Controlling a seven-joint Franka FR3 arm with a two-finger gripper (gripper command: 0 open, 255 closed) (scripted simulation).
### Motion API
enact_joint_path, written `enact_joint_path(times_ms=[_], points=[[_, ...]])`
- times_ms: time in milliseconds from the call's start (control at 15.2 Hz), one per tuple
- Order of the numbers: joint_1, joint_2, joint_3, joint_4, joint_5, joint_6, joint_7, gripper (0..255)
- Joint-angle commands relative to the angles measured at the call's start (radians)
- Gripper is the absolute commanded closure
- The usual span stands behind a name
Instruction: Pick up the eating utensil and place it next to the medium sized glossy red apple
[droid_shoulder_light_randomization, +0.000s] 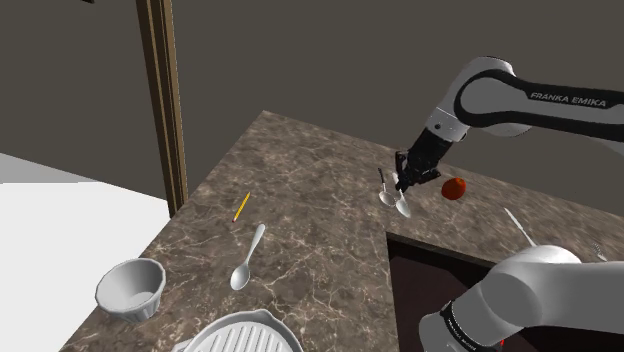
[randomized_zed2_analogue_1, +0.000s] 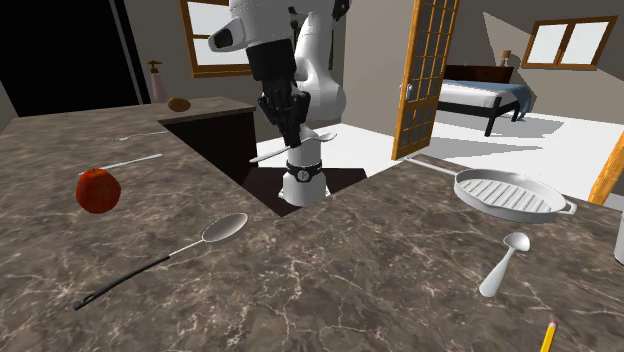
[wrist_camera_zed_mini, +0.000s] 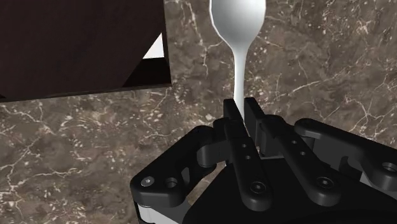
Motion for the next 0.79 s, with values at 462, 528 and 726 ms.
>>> enact_joint_path(times_ms=[462, 528, 726], points=[[-0.094, 0.194, -0.170, 0.147, -0.110, 0.008, -0.205, 255], [-0.101, 0.221, -0.187, 0.170, -0.118, 0.009, -0.226, 255], [-0.120, 0.303, -0.238, 0.244, -0.135, 0.007, -0.290, 255]])
